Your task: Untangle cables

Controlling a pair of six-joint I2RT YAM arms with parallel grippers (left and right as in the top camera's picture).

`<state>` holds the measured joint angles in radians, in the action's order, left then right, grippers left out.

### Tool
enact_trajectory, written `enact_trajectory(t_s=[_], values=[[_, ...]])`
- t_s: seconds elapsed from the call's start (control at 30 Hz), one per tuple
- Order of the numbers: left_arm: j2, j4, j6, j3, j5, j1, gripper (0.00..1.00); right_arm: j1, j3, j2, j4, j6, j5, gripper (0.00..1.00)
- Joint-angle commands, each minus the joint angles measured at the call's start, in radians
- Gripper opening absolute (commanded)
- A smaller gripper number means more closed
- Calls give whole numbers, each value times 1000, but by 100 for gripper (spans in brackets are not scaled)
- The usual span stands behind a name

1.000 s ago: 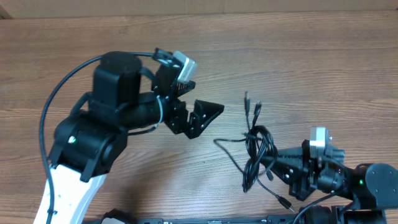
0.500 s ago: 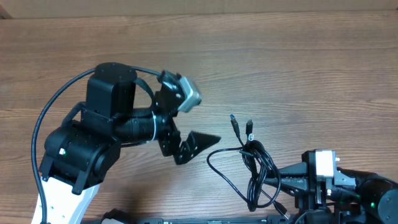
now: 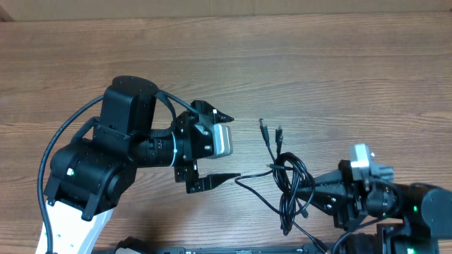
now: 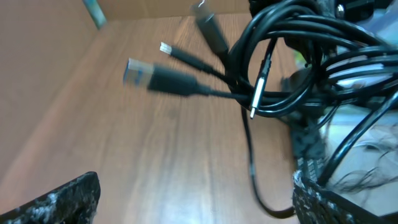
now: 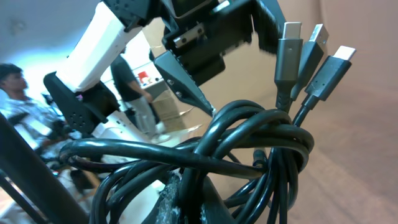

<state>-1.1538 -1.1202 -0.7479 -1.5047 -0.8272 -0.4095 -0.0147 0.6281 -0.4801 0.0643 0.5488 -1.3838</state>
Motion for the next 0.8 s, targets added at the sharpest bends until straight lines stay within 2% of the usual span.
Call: enact_trajectory(t_s=[0.0, 0.23, 0.53, 0.77], values=[[17, 37, -182, -5, 27, 4, 100, -1, 14, -47, 1, 27, -112, 4], [12, 77, -304, -5, -60, -2, 100, -10, 13, -114, -3, -6, -186, 4], [-77, 85, -330, -5, -92, -83, 100, -124, 13, -222, -2, -163, -182, 4], [-114, 88, -394, -5, -90, -116, 100, -180, 13, -382, 3, -180, -181, 4]])
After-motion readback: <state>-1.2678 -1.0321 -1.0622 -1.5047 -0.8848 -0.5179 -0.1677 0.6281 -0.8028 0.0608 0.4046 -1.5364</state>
